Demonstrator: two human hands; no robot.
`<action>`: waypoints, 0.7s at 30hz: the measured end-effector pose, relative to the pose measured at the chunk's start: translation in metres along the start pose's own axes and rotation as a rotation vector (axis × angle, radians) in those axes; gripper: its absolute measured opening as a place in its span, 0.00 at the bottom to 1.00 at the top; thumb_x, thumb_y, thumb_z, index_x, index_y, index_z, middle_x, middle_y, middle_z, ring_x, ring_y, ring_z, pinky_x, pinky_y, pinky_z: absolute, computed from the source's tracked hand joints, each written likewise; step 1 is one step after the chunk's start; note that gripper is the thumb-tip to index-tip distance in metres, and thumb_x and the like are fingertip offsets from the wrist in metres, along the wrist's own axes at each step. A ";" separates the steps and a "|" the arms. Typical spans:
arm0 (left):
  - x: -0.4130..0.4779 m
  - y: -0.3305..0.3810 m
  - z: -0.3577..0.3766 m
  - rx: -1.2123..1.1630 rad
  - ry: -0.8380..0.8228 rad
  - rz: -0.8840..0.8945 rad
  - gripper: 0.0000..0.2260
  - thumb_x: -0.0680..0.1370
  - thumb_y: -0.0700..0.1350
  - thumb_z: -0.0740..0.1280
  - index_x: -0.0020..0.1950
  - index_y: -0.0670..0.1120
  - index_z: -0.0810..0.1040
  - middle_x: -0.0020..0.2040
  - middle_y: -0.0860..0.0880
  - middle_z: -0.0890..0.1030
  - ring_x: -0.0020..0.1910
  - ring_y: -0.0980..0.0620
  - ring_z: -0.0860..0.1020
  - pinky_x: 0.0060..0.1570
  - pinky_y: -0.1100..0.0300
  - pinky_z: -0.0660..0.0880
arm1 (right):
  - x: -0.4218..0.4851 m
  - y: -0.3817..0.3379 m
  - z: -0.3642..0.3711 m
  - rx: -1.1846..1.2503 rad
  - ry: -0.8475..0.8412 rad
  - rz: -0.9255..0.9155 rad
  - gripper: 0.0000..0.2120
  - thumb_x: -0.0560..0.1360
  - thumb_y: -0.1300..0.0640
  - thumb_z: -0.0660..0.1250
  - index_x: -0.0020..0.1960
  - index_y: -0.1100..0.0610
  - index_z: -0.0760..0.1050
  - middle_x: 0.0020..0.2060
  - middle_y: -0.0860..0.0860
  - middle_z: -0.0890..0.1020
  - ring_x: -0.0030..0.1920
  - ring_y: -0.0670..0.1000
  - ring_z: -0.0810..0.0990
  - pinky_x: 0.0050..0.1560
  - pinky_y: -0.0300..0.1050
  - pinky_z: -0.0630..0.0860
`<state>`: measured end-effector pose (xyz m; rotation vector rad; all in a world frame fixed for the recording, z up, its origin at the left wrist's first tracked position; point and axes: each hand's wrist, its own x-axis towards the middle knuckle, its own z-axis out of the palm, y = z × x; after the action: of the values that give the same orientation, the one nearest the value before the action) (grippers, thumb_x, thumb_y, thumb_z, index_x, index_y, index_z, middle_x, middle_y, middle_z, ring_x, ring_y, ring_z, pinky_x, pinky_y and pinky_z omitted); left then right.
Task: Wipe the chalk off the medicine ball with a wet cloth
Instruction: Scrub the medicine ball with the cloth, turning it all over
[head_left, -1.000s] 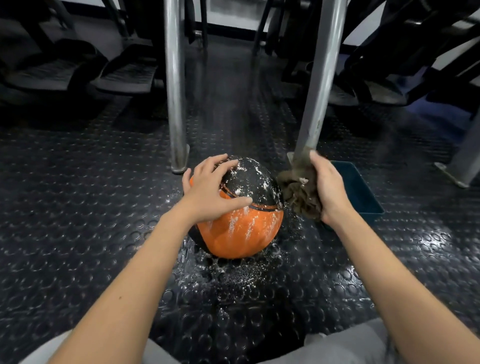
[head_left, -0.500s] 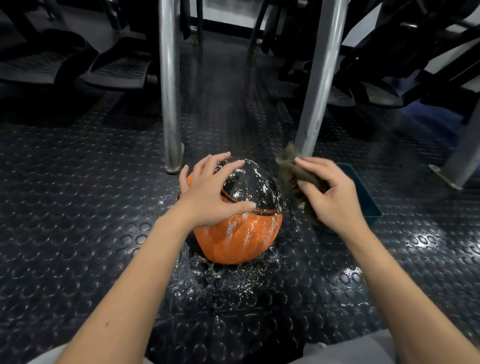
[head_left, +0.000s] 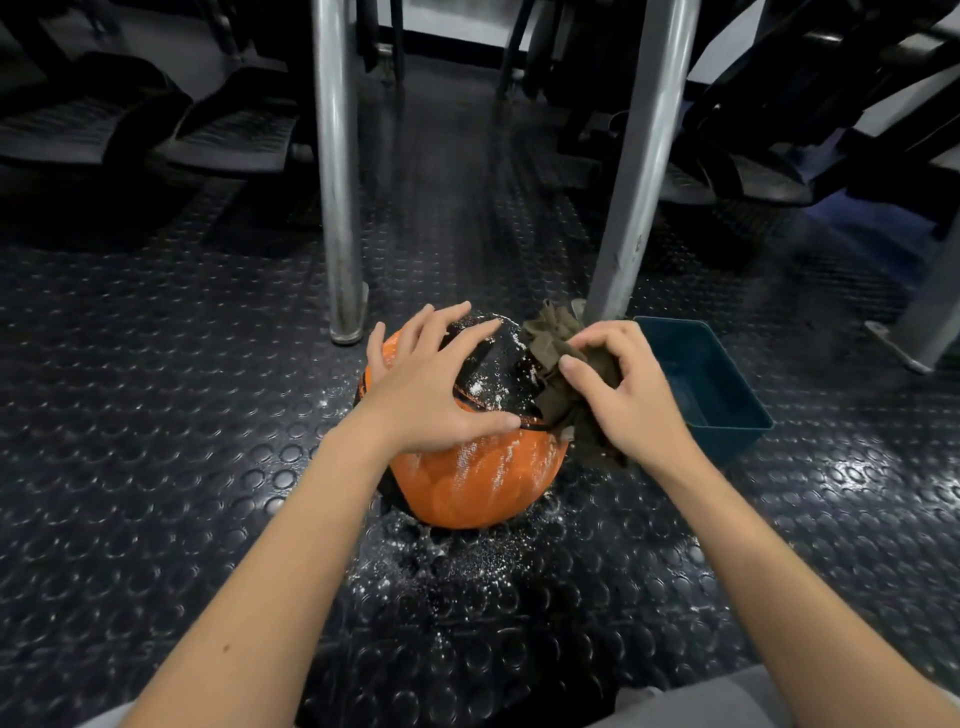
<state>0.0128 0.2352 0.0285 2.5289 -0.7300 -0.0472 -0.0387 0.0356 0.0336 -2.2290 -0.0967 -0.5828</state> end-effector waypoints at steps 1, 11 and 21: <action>0.000 -0.001 -0.001 0.010 -0.012 -0.004 0.41 0.67 0.68 0.68 0.74 0.66 0.52 0.77 0.59 0.46 0.76 0.55 0.40 0.70 0.41 0.32 | 0.001 0.001 0.001 0.000 -0.018 -0.004 0.04 0.72 0.55 0.66 0.48 0.51 0.74 0.48 0.48 0.73 0.51 0.34 0.71 0.56 0.26 0.63; 0.001 -0.001 0.001 0.049 -0.015 -0.049 0.42 0.63 0.68 0.71 0.73 0.67 0.55 0.75 0.60 0.53 0.75 0.55 0.49 0.70 0.37 0.33 | 0.000 0.008 0.005 -0.169 -0.215 -0.005 0.18 0.71 0.62 0.69 0.59 0.49 0.78 0.55 0.47 0.76 0.58 0.53 0.74 0.63 0.50 0.69; 0.001 0.002 0.000 0.021 -0.010 -0.060 0.42 0.62 0.67 0.73 0.72 0.65 0.57 0.75 0.60 0.54 0.75 0.55 0.50 0.70 0.37 0.35 | -0.003 -0.002 0.005 -0.262 -0.135 -0.127 0.17 0.72 0.64 0.63 0.58 0.52 0.80 0.53 0.47 0.79 0.51 0.51 0.71 0.54 0.29 0.61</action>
<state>0.0128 0.2332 0.0298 2.5718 -0.6618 -0.0732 -0.0395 0.0412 0.0308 -2.5306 -0.2445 -0.5374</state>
